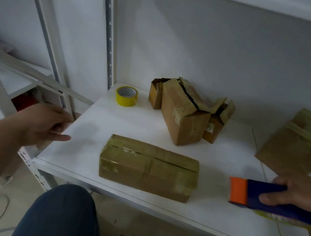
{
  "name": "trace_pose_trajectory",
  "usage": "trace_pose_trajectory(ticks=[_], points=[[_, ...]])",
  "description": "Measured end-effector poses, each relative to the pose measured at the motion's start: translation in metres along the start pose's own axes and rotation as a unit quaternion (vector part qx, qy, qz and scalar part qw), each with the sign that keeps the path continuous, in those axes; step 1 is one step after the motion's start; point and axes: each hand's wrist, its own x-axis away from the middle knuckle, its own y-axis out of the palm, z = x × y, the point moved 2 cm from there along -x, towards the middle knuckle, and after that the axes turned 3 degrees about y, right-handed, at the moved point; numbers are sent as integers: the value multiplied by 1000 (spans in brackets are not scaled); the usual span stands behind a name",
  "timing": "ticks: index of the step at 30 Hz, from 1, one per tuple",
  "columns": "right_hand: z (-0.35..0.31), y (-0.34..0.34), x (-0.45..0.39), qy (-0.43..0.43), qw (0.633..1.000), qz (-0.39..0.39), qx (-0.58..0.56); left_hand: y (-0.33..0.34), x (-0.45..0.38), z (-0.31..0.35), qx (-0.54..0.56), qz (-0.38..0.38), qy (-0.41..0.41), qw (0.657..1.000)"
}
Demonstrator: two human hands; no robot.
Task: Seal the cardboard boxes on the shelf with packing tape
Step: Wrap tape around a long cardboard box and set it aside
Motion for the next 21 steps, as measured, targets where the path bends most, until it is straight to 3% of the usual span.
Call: trace_pose_trajectory(ticks=[4,11,14,18,21], points=[[0,3,-11,-3,998,12,-68,15,7,-4,-10,-74,-8,997],[-40,-5,-15,-85,994,13,-64,94,42,23,-80,-157,87,980],[-43,-5,-13,-101,993,16,-66,130,63,25,-200,-179,163,949],[-40,-1,-7,-115,991,24,-65,177,85,14,-358,-210,261,872],[-34,4,-1,-119,989,24,-83,197,93,4,-346,-223,270,871]])
